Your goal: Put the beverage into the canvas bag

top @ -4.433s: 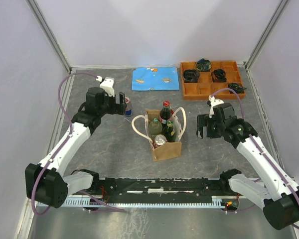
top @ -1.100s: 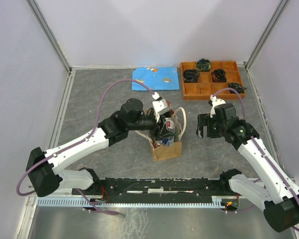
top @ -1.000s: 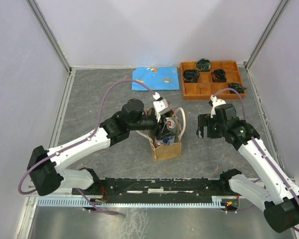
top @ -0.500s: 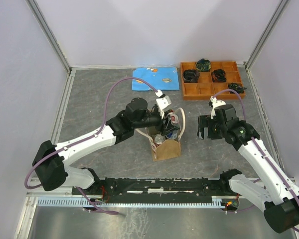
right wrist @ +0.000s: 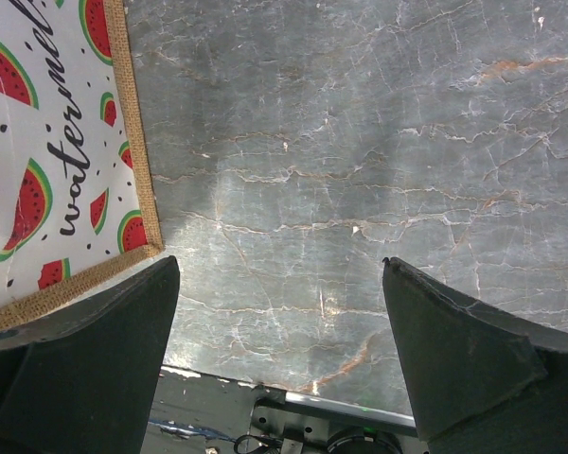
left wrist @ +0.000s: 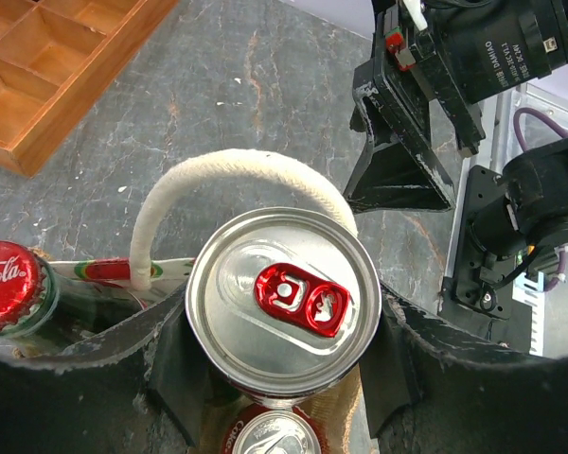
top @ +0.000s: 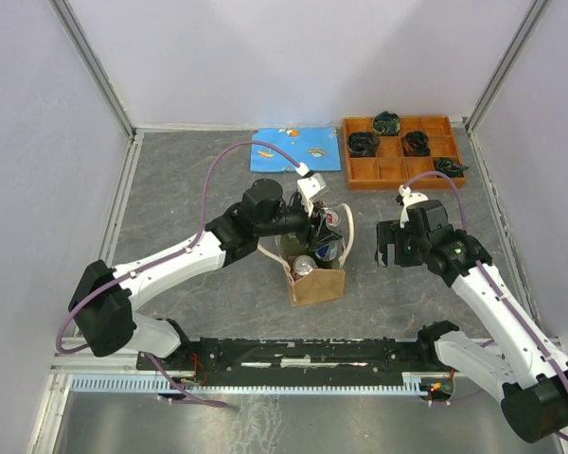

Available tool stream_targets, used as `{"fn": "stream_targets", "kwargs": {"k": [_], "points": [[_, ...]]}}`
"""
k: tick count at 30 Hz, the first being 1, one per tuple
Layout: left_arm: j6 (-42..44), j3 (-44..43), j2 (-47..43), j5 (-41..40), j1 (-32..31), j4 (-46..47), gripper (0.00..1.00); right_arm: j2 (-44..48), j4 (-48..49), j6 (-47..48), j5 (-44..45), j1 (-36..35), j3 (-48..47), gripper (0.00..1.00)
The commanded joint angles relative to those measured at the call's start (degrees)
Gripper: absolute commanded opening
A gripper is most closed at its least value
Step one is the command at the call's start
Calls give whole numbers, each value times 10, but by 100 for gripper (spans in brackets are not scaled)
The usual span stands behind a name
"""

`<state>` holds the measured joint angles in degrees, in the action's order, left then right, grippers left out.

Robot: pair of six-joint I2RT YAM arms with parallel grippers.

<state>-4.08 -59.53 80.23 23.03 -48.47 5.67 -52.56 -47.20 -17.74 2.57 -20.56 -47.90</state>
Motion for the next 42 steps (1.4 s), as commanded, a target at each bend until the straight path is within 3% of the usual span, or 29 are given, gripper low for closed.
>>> {"fn": "stream_targets", "kwargs": {"k": [1, 14, 26, 42], "points": [[0, -34, -5, -4, 8, 40, 3, 7, 20, -1, 2, 2, 1, 96], [39, 46, -33, -24, -62, 55, 3, 16, 16, -7, 2, 2, 5, 96], [58, 125, -32, -142, -74, 148, 3, 20, 7, -5, 5, 2, 5, 96], [43, 173, -1, -185, -99, 229, 3, 16, 10, -7, 4, 2, 6, 96]]}}
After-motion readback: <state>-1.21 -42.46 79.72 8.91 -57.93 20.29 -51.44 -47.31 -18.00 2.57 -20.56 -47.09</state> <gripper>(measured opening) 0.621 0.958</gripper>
